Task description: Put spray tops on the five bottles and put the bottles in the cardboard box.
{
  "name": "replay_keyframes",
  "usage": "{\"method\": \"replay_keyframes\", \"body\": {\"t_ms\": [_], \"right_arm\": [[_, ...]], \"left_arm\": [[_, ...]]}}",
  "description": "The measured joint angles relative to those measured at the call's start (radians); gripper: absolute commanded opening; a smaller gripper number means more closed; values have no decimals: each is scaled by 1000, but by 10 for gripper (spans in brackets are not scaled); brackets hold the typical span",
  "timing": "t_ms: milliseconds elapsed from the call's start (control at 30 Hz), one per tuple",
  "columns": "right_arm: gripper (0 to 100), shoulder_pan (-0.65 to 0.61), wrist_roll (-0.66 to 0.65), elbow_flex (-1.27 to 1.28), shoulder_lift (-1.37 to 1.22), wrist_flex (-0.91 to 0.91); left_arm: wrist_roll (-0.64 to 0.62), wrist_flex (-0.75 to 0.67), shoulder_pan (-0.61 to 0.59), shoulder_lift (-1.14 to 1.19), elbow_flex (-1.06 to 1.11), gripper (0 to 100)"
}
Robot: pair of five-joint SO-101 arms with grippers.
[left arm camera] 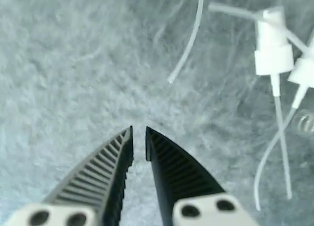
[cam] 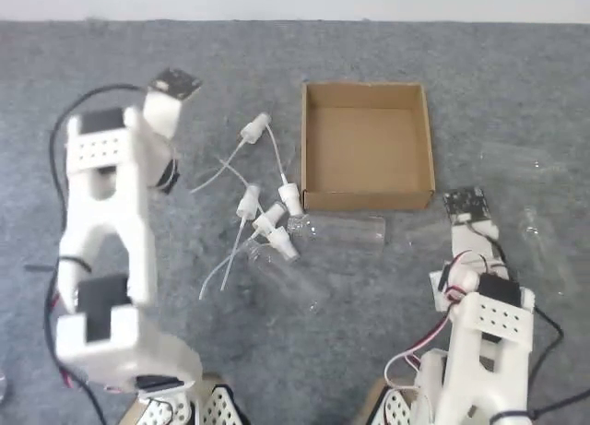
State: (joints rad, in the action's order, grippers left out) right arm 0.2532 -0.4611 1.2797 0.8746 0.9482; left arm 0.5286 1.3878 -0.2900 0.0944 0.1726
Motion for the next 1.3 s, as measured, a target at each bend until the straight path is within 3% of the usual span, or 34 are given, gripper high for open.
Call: {"method": "replay_keyframes", "body": {"t_ms": [267, 533, 767, 900, 1133, 1300], "right_arm": [[139, -135, -2, -32, 285, 106], [139, -141, -2, 167, 638, 195], [139, -144, -2, 293, 847, 273], [139, -144, -2, 347, 925, 275], [139, -144, -2, 348, 925, 275], [139, -144, -2, 358, 925, 275]], "left_arm": [[-115, -232, 0, -272, 451, 37], [-143, -348, -3, -307, 669, 118], [-143, -358, -5, -310, 697, 130], [-143, -282, -5, -316, 671, 130], [-184, -107, -8, -318, 463, 130], [-232, -92, -5, -318, 259, 130]]}}
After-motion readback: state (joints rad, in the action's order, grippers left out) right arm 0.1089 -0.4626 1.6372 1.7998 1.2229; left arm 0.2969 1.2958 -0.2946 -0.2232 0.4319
